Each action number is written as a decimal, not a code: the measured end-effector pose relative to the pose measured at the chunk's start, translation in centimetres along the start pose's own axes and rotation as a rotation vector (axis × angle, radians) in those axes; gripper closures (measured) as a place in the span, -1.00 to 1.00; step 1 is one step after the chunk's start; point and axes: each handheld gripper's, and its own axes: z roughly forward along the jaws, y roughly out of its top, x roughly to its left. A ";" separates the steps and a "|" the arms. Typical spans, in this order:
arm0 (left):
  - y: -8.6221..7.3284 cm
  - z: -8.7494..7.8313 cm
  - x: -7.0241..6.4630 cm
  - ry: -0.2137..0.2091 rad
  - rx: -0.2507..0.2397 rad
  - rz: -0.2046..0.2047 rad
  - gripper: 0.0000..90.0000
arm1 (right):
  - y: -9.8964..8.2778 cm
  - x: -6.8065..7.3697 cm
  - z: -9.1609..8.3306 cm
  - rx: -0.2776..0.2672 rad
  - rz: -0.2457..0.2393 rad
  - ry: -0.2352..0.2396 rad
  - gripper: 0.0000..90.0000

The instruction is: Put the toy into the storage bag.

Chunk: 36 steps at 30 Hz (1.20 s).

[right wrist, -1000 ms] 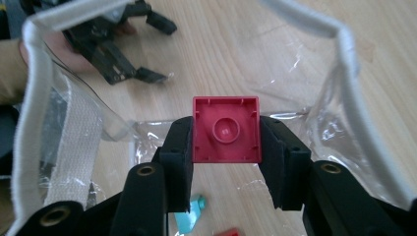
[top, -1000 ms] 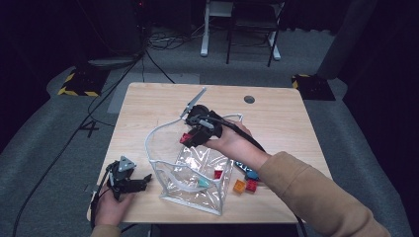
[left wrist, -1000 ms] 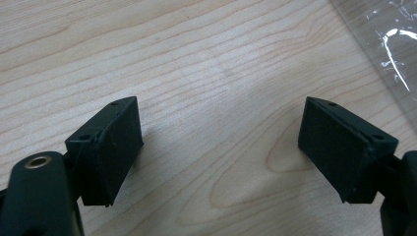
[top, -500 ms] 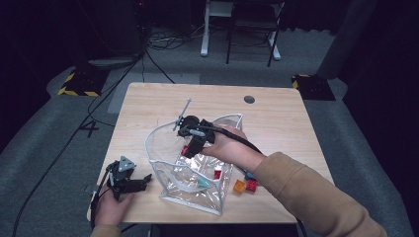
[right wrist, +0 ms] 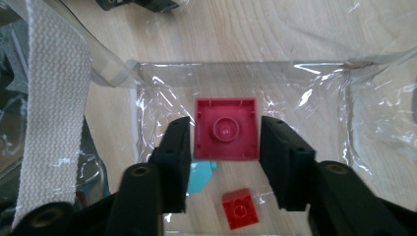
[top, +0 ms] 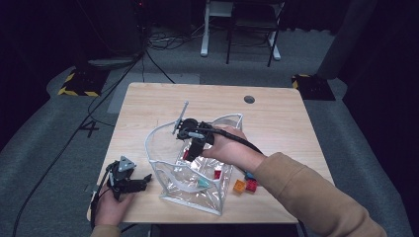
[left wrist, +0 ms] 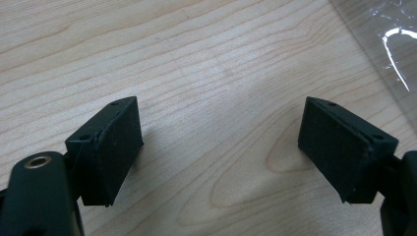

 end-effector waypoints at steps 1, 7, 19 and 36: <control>0.0 0.0 0.0 0.000 0.000 0.000 -0.62 | 0.0 0.0 -0.1 -0.013 -0.009 -0.007 0.14; 0.0 0.0 0.0 0.001 -0.001 -0.001 -0.62 | -0.3 0.5 -1.2 -0.070 -0.018 -0.008 0.06; 0.0 0.0 0.0 -0.001 0.000 -0.001 -0.62 | -4.0 0.8 -5.9 -0.285 0.013 -0.002 0.08; 0.0 0.0 0.0 0.001 0.000 -0.001 -0.62 | -13.7 -0.4 -10.9 -0.513 0.136 -0.060 0.10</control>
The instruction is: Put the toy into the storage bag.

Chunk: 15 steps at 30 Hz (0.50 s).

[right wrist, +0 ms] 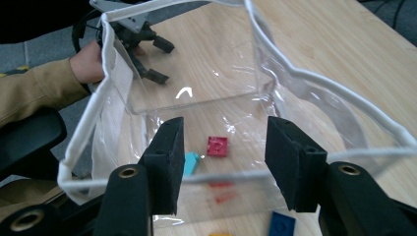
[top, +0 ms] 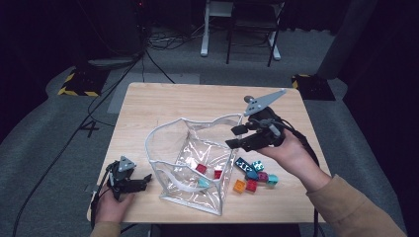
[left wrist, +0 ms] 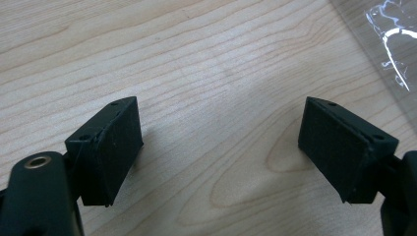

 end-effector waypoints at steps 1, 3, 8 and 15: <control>0.0 0.0 0.0 0.000 0.000 0.000 -0.62 | -0.4 -0.1 -0.4 -0.008 0.009 -0.008 0.11; 0.0 0.0 0.0 0.001 0.000 0.000 -0.62 | -1.4 -0.5 -1.3 -0.029 0.028 -0.024 0.10; 0.0 0.0 0.0 0.000 0.000 0.000 -0.62 | -3.9 -1.3 -2.7 -0.049 0.070 -0.061 0.11; 0.0 0.0 0.0 0.001 0.000 0.000 -0.62 | -7.2 -2.2 -3.5 -0.060 0.128 -0.104 0.10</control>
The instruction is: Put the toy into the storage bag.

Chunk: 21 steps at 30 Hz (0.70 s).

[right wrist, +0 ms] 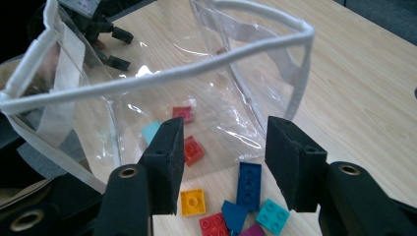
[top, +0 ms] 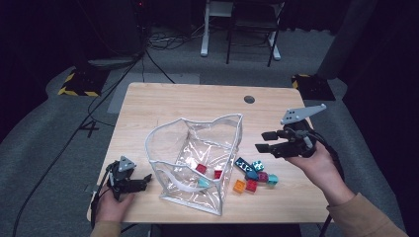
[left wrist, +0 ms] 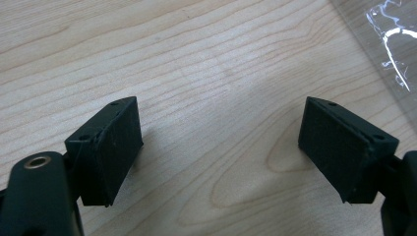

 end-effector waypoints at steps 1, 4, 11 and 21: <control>0.0 0.0 0.0 0.000 0.000 0.000 -0.62 | -0.5 -0.2 -0.1 -0.003 0.008 -0.004 0.10; 0.0 0.0 0.0 0.000 0.000 0.000 -0.62 | -1.9 -0.5 -0.2 0.005 0.022 -0.026 0.10; 0.0 0.0 0.1 0.009 -0.002 -0.014 -0.61 | -5.3 -1.2 -0.3 0.001 0.056 -0.074 0.10; 0.0 0.0 0.2 0.011 -0.001 -0.019 -0.61 | -10.4 -1.9 1.2 0.028 0.136 -0.101 0.10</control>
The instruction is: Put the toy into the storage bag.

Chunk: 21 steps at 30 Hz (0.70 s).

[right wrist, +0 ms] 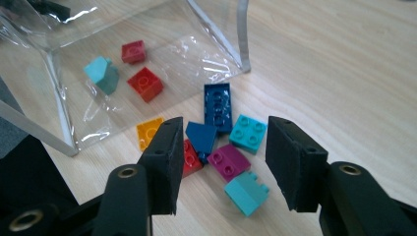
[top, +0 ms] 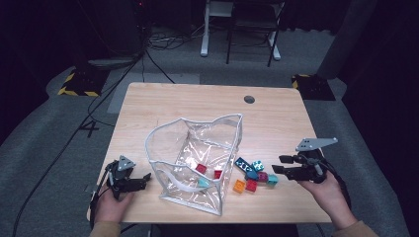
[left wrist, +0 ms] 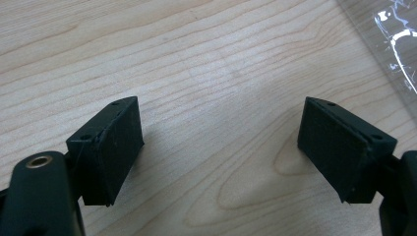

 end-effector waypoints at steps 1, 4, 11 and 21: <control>0.0 0.0 0.0 0.002 -0.003 -0.003 -0.61 | -0.6 -0.1 0.3 0.003 0.008 -0.007 0.10; 0.0 0.0 0.0 0.002 -0.003 -0.003 -0.61 | -1.6 -0.1 0.9 0.003 0.009 -0.031 0.10; 0.0 0.0 0.0 0.003 0.000 -0.001 -0.61 | -3.8 -0.4 2.7 0.010 0.021 -0.052 0.11; 0.0 0.0 -0.1 0.004 -0.001 0.000 -0.61 | -6.4 -1.4 5.3 0.052 0.035 -0.073 0.12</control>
